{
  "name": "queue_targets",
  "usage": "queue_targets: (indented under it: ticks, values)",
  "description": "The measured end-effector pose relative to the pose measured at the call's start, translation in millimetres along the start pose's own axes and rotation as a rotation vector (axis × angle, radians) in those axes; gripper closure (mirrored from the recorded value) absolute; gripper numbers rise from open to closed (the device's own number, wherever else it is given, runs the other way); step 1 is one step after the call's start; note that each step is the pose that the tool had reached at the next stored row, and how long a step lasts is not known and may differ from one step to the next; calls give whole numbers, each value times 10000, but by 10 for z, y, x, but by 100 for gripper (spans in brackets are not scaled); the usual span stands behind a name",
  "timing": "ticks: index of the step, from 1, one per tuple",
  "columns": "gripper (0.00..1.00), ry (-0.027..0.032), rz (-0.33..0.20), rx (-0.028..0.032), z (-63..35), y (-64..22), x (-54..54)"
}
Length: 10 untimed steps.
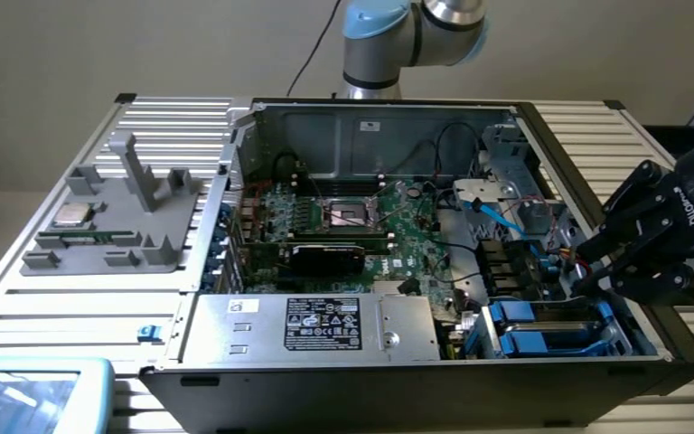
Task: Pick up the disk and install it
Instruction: 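Insert the first disk wire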
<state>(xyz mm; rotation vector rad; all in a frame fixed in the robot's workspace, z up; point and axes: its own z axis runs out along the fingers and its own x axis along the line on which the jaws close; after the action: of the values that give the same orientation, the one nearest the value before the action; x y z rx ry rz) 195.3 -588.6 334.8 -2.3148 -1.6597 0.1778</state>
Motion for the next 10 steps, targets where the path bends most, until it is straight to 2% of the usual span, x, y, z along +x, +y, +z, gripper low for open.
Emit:
queue_targets:
  ticks: [6, 7, 10]
  values:
    - [57, 21, 59, -3, 3, -6, 0]
    - [64, 23, 66, -4, 3, -6, 0]
    - [64, 29, 89, -6, 3, -8, 0]
